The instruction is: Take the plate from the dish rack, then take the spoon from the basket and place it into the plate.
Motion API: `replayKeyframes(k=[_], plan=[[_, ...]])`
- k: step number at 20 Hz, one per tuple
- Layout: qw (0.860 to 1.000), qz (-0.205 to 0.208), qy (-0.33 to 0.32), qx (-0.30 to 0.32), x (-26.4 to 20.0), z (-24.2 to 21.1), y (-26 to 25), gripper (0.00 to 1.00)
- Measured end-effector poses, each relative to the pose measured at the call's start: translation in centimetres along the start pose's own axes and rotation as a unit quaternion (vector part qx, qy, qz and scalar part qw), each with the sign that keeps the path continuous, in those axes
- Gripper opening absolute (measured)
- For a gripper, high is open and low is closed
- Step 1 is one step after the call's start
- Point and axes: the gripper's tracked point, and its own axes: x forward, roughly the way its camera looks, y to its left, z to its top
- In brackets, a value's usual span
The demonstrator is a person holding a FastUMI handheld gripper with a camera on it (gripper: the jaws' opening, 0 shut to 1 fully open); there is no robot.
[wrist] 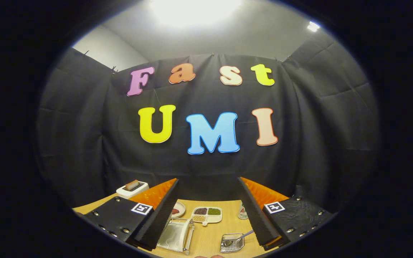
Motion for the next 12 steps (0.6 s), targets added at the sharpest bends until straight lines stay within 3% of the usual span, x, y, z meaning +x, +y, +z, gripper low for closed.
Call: replayKeyframes(k=[4, 12], plan=[[1.0, -0.013, 0.008, 0.002, 1.3, 0.2, 1.1, 0.98], [0.984, 0.007, 0.174, 0.046, 4.2, -4.6, 5.4, 0.98]])
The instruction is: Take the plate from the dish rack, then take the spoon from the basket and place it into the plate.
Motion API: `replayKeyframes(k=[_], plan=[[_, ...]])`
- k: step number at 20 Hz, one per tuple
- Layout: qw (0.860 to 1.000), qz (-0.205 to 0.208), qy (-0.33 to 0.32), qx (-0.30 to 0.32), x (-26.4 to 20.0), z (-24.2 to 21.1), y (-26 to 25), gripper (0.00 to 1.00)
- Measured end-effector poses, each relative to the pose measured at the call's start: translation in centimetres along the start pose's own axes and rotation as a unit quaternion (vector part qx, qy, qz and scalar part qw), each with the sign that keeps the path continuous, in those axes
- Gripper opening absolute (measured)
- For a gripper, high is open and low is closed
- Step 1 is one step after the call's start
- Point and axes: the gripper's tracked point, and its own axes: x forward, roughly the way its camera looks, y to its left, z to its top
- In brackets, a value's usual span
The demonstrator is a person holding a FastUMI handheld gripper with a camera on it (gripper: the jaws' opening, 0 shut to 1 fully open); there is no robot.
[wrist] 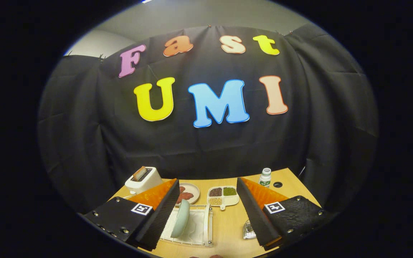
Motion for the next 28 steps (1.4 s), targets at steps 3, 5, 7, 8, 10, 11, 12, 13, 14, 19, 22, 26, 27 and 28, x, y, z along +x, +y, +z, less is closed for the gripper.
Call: replayKeyframes(k=[3, 5, 7, 8, 10, 11, 12, 13, 14, 19, 22, 26, 27, 28], plan=[[0.998, -0.001, 0.056, 0.013, 1.4, -1.7, 1.2, 0.98], [0.995, -0.006, 0.101, 0.015, 2.4, -3.5, 1.9, 0.98], [0.989, -0.008, 0.149, 0.015, 3.2, -5.3, 2.7, 0.98], [0.985, -0.013, 0.172, 0.014, 3.7, -6.2, 2.9, 0.98], [0.978, -0.023, 0.208, 0.015, 4.9, -7.5, 3.5, 0.99], [0.974, -0.023, 0.225, 0.014, 5.3, -8.2, 4.1, 0.99], [0.971, -0.026, 0.238, 0.009, 5.8, -8.6, 4.5, 0.99], [0.969, -0.029, 0.246, 0.003, 6.1, -9.0, 4.9, 0.99], [0.966, -0.033, 0.255, -0.001, 6.4, -9.5, 5.1, 0.99], [0.955, -0.046, 0.292, -0.006, 7.7, -11.8, 6.5, 0.99], [0.948, -0.064, 0.313, -0.001, 9.3, -13.3, 6.5, 0.99], [0.933, -0.088, 0.348, 0.009, 10.6, -15.4, 6.3, 0.96], [0.93, -0.093, 0.356, 0.01, 10.7, -15.9, 6.4, 0.89], [0.926, -0.098, 0.365, 0.007, 10.7, -16.7, 6.5, 0.83]])
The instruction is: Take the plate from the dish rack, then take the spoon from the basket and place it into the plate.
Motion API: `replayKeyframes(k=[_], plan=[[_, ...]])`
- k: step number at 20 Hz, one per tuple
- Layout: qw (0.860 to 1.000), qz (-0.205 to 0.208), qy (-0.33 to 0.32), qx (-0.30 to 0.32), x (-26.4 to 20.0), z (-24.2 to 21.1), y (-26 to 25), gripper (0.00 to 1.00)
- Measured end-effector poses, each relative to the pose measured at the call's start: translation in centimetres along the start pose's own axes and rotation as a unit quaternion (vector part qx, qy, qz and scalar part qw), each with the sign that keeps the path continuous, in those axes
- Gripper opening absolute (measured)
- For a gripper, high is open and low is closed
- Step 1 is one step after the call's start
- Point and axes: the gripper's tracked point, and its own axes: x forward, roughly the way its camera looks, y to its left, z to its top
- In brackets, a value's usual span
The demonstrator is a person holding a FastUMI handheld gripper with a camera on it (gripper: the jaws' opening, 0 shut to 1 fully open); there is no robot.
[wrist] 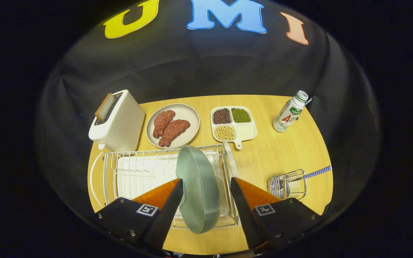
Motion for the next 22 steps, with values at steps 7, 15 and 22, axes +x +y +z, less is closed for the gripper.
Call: replayKeyframes(k=[7, 15, 22], plan=[[0.997, -0.075, 0.019, -0.018, 1.2, -1.1, -0.4, 0.28], [0.989, -0.127, -0.003, -0.069, -0.4, -0.2, 0.5, 0.18], [0.977, -0.172, -0.05, -0.114, -2.8, 2.6, 1.3, 0.18]])
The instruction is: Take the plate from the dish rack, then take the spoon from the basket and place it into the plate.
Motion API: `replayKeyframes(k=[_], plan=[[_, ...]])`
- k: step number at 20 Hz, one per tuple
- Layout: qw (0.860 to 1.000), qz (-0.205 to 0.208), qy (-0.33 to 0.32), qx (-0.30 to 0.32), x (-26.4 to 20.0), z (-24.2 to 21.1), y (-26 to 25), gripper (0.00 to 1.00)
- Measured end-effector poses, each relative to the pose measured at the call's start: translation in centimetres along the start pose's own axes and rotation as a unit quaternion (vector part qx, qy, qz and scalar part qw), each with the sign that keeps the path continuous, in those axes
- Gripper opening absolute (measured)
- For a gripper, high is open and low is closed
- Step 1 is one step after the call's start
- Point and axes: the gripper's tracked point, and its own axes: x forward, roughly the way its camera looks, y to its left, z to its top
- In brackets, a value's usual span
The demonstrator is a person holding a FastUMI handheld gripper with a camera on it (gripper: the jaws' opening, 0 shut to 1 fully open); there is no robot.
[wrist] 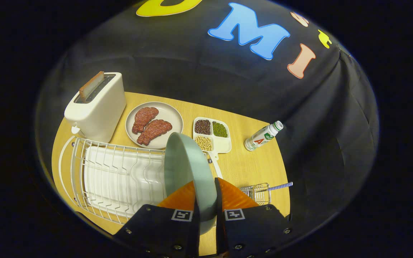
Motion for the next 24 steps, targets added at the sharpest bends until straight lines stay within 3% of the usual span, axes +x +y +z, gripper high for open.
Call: replayKeyframes(k=[8, 15, 24], plan=[[0.998, 0.047, -0.016, 0.035, -2.3, 0.1, -2.7, 0.18], [0.992, 0.108, -0.013, 0.07, -4.7, -2.5, -8.9, 0.18], [0.969, 0.22, 0.007, 0.111, -5.9, -8.2, -13.8, 0.18]])
